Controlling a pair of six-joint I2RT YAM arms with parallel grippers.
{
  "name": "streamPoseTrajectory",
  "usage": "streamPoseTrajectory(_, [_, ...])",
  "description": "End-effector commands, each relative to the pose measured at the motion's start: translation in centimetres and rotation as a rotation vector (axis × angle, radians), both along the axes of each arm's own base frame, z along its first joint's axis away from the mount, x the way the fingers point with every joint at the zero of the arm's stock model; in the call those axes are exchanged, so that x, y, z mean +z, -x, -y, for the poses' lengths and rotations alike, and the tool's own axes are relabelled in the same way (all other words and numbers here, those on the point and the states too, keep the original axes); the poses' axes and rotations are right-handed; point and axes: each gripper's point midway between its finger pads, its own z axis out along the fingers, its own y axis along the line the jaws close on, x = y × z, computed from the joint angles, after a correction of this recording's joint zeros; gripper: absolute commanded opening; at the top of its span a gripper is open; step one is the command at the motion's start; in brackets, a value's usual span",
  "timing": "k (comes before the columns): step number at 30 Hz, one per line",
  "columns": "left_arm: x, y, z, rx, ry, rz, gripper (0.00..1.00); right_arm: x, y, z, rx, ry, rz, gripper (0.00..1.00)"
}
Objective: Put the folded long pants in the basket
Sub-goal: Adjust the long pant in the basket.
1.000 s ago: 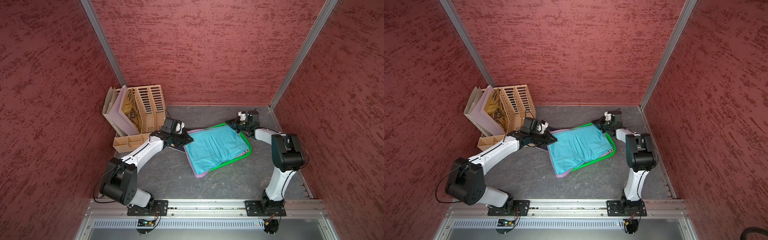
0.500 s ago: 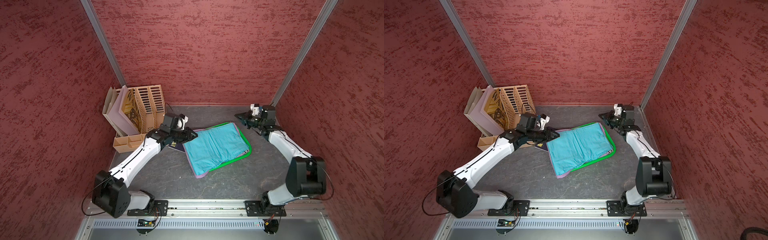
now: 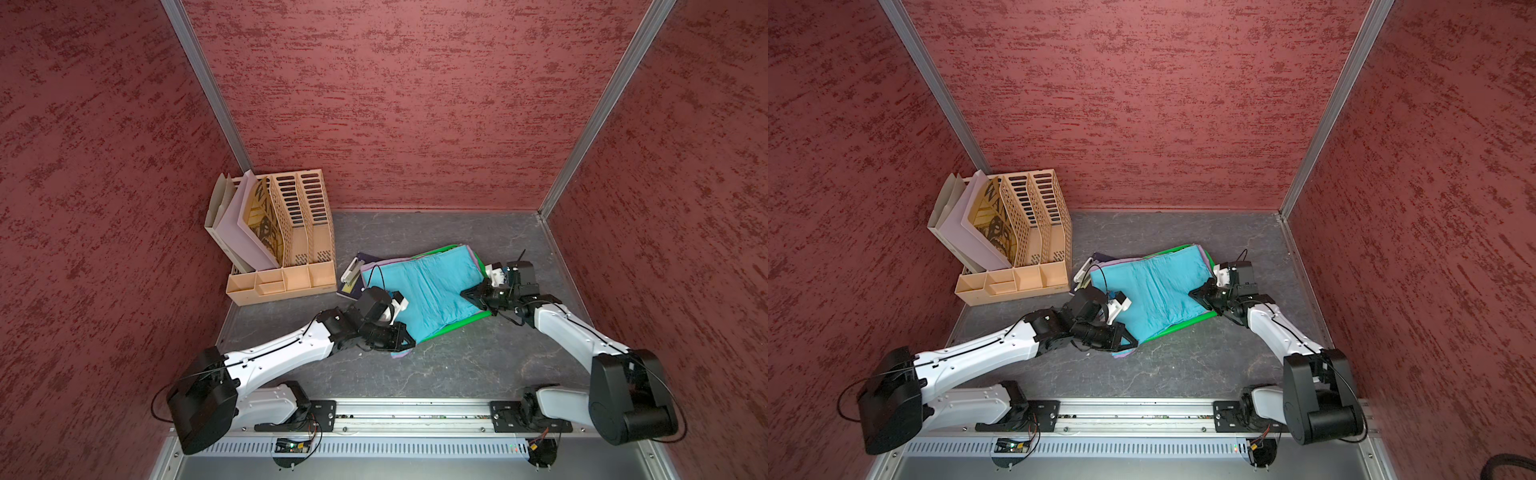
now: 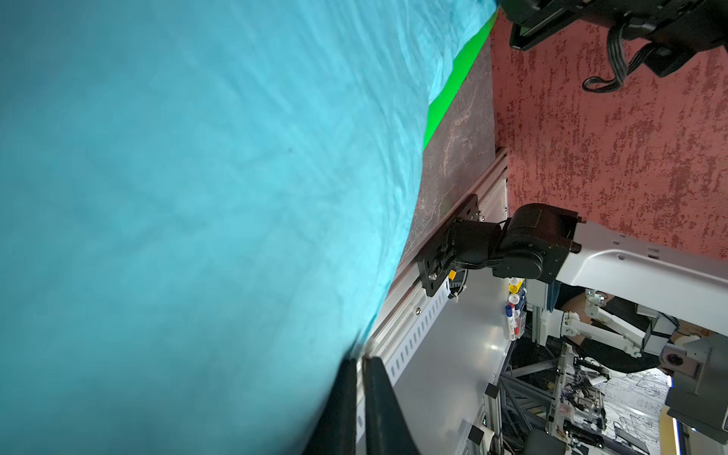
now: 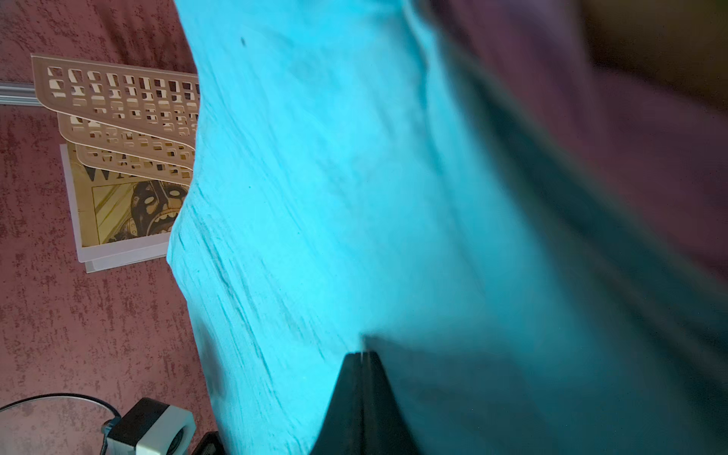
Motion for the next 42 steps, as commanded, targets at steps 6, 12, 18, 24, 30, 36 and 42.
streamPoseTrajectory(6, [-3.0,-1.8,-3.6,0.146,-0.095,-0.024,0.12,-4.9,-1.0,6.8,-0.185,0.061,-0.076,0.0])
streamPoseTrajectory(12, [-1.7,-2.0,-4.2,0.155,-0.081,-0.011,0.14,-3.0,-2.4,7.2,-0.197,-0.008,-0.01,0.0])
streamPoseTrajectory(18, [5.2,-3.0,-3.6,0.136,0.056,0.075,0.25,6.0,-3.7,6.0,-0.178,-0.127,0.166,0.0])
streamPoseTrajectory(24, [8.0,-8.2,-4.4,0.227,0.07,0.086,0.27,10.1,-6.0,3.2,-0.14,-0.177,0.219,0.0])
streamPoseTrajectory(30, [7.7,-14.1,-4.9,0.294,0.022,0.1,0.26,9.3,-10.4,-1.6,-0.08,-0.181,0.188,0.01])
streamPoseTrajectory(36, [4.4,-17.2,-7.2,0.378,-0.03,0.056,0.26,4.2,-14.0,-3.3,-0.098,-0.177,0.094,0.0])
streamPoseTrajectory(42, [1.7,-17.4,-9.8,0.435,-0.066,0.014,0.26,-0.4,-15.5,-2.0,-0.139,-0.115,0.026,0.0])
